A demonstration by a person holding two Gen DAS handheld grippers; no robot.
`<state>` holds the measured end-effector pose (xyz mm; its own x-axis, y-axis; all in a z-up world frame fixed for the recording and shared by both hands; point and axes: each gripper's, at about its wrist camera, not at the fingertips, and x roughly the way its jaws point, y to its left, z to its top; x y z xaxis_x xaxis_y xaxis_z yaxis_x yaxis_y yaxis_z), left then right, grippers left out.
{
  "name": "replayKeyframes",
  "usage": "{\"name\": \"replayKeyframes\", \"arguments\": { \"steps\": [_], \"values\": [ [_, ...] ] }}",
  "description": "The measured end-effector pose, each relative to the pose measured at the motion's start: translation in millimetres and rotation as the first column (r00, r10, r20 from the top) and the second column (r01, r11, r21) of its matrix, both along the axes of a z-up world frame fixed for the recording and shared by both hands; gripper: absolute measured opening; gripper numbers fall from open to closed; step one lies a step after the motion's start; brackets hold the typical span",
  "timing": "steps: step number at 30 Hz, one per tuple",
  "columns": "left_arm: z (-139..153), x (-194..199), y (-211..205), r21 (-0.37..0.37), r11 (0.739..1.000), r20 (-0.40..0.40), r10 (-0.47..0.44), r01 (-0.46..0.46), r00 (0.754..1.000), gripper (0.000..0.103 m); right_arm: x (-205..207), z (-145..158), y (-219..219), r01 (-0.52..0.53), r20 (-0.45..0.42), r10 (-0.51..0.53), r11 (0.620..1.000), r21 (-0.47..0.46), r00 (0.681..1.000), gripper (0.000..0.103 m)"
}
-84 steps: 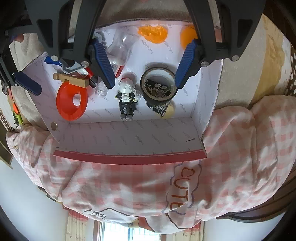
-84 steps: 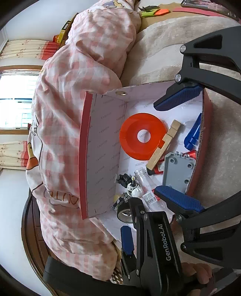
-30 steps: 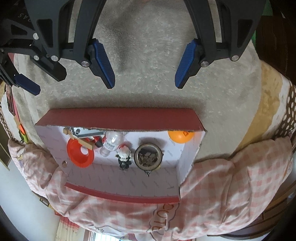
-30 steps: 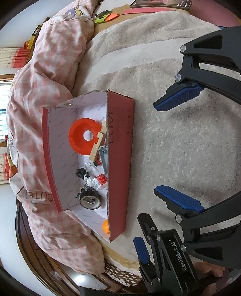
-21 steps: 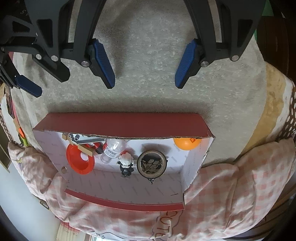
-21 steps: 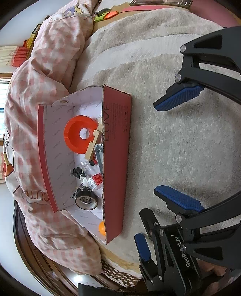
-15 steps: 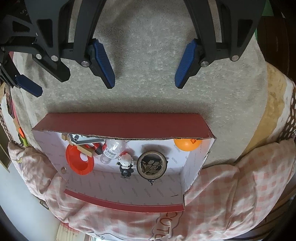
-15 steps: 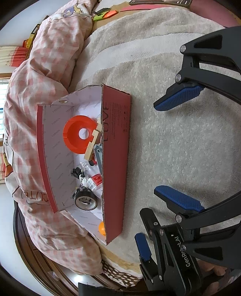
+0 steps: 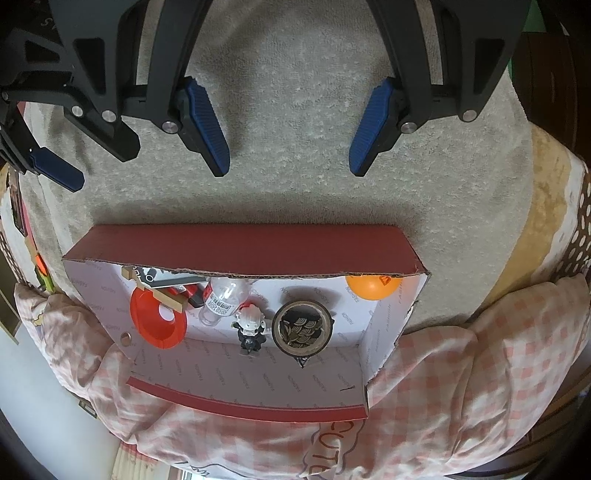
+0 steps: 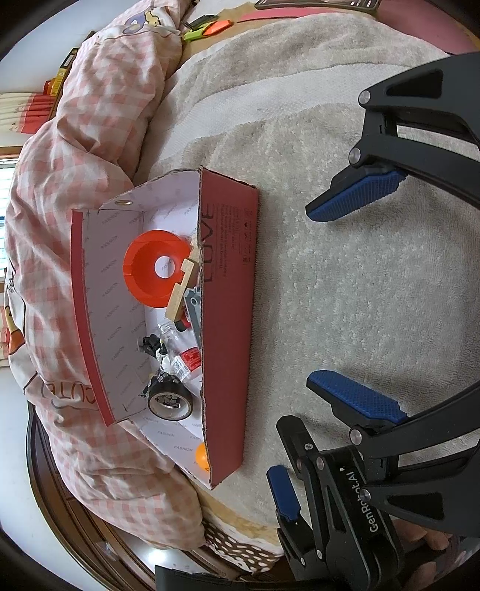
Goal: Organize objects
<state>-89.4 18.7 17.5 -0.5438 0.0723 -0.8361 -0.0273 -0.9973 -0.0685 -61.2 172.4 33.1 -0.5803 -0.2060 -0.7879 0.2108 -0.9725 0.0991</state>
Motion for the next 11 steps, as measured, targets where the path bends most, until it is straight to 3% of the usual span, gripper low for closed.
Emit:
{"name": "replayKeyframes", "arguments": {
  "steps": [11],
  "values": [
    [-0.1, 1.4, -0.6, 0.005, 1.000, 0.005, 0.002, -0.002, 1.000, 0.068, -0.3, -0.5, 0.5, 0.000, 0.000, 0.000, 1.000, 0.000, 1.000, 0.085]
  ]
}}
